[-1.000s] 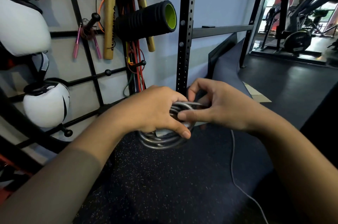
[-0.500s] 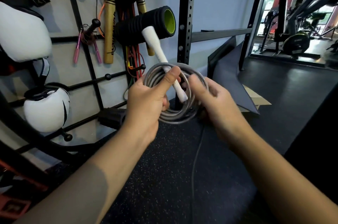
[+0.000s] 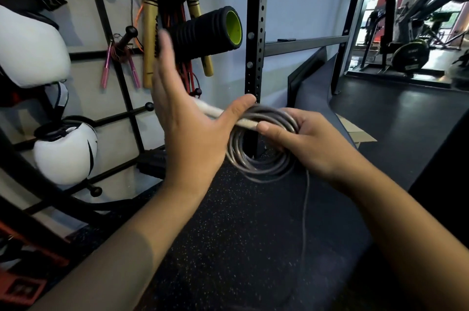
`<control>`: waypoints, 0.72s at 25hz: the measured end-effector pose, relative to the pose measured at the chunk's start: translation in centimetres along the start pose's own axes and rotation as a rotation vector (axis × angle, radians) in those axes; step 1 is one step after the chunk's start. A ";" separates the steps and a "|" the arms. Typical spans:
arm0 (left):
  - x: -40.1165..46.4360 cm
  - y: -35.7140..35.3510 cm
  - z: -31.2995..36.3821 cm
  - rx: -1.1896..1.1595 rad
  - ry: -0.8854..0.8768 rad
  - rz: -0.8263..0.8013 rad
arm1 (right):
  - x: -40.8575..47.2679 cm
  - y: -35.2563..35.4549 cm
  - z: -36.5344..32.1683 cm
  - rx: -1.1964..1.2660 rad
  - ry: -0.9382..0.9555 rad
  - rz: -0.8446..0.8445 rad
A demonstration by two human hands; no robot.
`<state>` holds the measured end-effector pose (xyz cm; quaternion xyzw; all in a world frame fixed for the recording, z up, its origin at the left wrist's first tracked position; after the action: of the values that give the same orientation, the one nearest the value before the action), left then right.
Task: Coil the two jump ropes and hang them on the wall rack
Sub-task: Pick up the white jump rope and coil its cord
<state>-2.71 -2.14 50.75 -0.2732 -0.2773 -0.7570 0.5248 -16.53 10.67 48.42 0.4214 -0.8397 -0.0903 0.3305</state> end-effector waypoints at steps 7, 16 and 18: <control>1.0 -1.4 -0.7 0.411 0.089 -0.967 | -0.1 -1.3 -1.1 -0.007 0.084 -0.189; -0.8 -2.8 -2.2 0.010 0.355 -1.018 | -0.1 -1.8 -0.9 -0.036 0.172 -0.037; -0.8 -2.5 -2.1 0.003 0.368 -1.028 | -0.1 -1.4 -0.9 -0.051 0.180 0.006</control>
<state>-5.04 -2.33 48.39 0.0353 -0.2800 -0.9509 0.1272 -15.04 9.97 48.52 0.4169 -0.8052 -0.0724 0.4156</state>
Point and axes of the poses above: each hand's wrist, its own x-axis towards the middle knuckle, its own y-axis out of the back of the hand, z = x × y, the point moved 5 cm from there along x, towards the middle knuckle, and after that the axes turned 7 degrees about y, right-handed, at the moved point
